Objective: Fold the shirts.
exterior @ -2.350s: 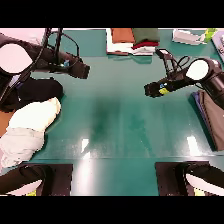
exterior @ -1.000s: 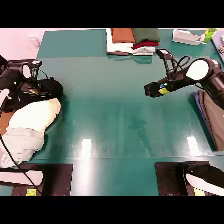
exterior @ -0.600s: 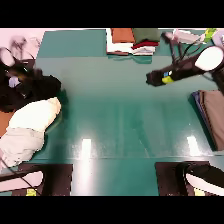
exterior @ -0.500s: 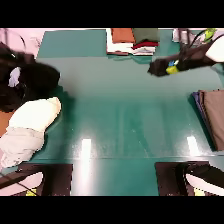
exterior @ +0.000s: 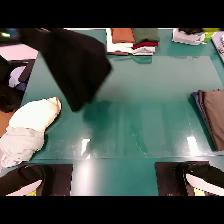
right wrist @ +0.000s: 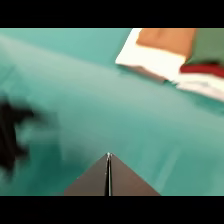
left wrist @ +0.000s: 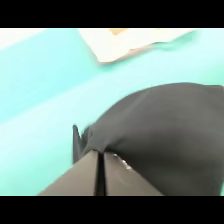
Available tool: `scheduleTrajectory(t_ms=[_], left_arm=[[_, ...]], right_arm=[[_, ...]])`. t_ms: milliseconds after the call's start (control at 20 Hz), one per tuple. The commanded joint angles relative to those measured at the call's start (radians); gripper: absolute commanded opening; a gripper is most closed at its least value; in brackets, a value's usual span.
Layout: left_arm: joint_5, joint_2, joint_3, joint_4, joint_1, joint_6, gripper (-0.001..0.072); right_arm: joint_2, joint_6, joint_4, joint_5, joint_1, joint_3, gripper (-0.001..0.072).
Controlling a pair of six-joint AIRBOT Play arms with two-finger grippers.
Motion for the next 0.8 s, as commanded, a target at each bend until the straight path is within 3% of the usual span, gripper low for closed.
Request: scheduleTrajectory(t_ms=[0,150,250,350,550,750], left_arm=[[-0.007,-0.126,0.011,-0.043,-0.209,0.005,0.0022],[0.019,-0.304,0.011,-0.166,-0.293,0.048,0.0043],[0.021,-0.394,0.011,-0.212,-0.298,0.055,0.0493],[-0.040,-0.420,0.011,-0.192,-0.252,0.053,0.0498],[-0.232,-0.382,-0.008,-0.224,0.005,-0.002,0.0499],[-0.193,-0.251,-0.295,-0.380,0.141,0.011,0.0500]], right_arm=[[-0.001,0.024,-0.086,0.026,0.001,0.064,0.0021],[-0.002,0.024,-0.086,0.050,0.001,0.064,0.0021],[-0.001,0.024,-0.087,0.072,0.001,0.064,0.0021],[-0.001,0.024,-0.086,0.090,0.001,0.064,0.0021],[-0.002,0.024,-0.086,0.115,0.001,0.061,0.0021],[-0.002,0.024,-0.086,0.116,0.001,0.061,0.0021]])
